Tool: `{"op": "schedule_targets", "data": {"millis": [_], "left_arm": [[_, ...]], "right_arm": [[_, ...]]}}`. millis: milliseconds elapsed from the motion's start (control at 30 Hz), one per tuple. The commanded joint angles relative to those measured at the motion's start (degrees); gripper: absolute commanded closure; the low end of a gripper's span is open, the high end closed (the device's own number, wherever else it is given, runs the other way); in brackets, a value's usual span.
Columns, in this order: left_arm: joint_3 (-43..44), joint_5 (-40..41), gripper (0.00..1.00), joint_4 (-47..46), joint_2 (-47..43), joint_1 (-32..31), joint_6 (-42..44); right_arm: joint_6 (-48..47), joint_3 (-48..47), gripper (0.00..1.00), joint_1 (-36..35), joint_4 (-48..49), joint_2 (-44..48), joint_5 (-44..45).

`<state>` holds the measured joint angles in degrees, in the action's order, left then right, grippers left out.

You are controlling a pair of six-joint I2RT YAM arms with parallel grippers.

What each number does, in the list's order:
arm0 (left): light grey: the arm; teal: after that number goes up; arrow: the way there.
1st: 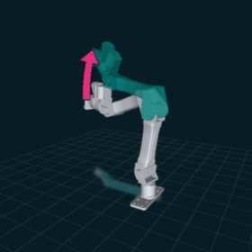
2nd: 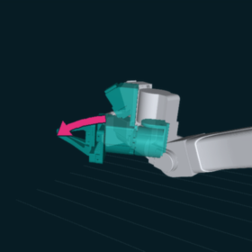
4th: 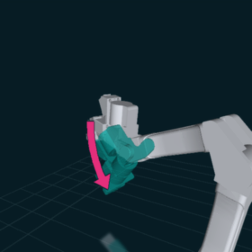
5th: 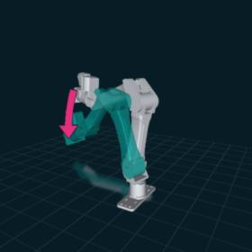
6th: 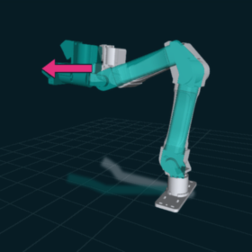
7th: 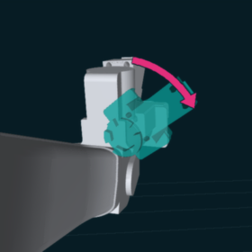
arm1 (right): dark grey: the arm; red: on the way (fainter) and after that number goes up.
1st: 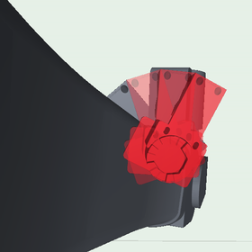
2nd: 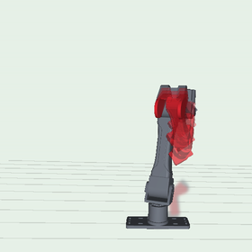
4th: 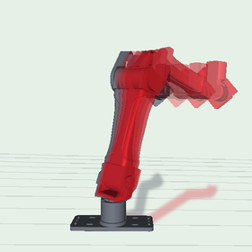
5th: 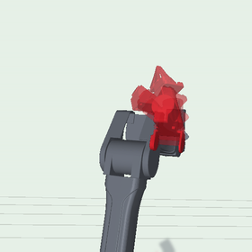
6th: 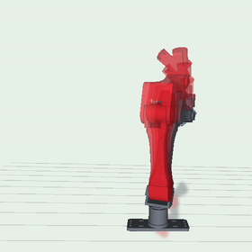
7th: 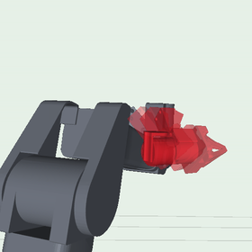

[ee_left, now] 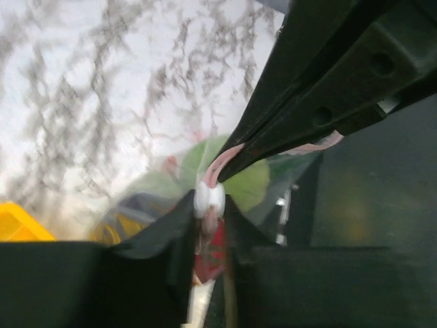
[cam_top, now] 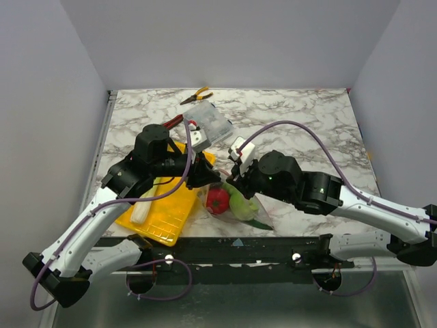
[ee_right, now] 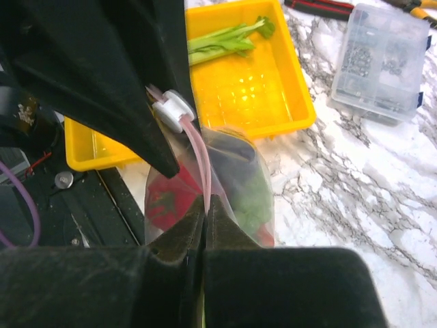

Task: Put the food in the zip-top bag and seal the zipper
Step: Zip the zipper food storage bag at the center of the board.

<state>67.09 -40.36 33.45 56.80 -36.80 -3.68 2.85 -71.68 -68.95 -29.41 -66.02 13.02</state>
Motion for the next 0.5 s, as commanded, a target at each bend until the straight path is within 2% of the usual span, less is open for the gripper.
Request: {"op": "schedule_targets", "data": {"millis": [0,100,200,467], "left_arm": [[-8.3,-7.9,0.61,-14.7,-4.6,1.5,-0.5],[-16.6,-7.5,0.48,-24.6,-8.7,1.7,-2.2],[-22.6,-6.7,0.42,-32.9,-12.2,1.7,-3.5],[-24.7,-5.5,0.4,-36.8,-10.7,1.9,-4.8]], "right_arm": [[0.0,2.3,1.0,-0.1,3.6,1.7,-2.2],[0.7,2.3,1.0,0.0,3.6,2.5,-2.9],[1.2,2.8,1.0,0.0,3.7,2.8,-3.3],[1.8,4.3,1.0,0.0,5.4,3.4,-4.1]]}}
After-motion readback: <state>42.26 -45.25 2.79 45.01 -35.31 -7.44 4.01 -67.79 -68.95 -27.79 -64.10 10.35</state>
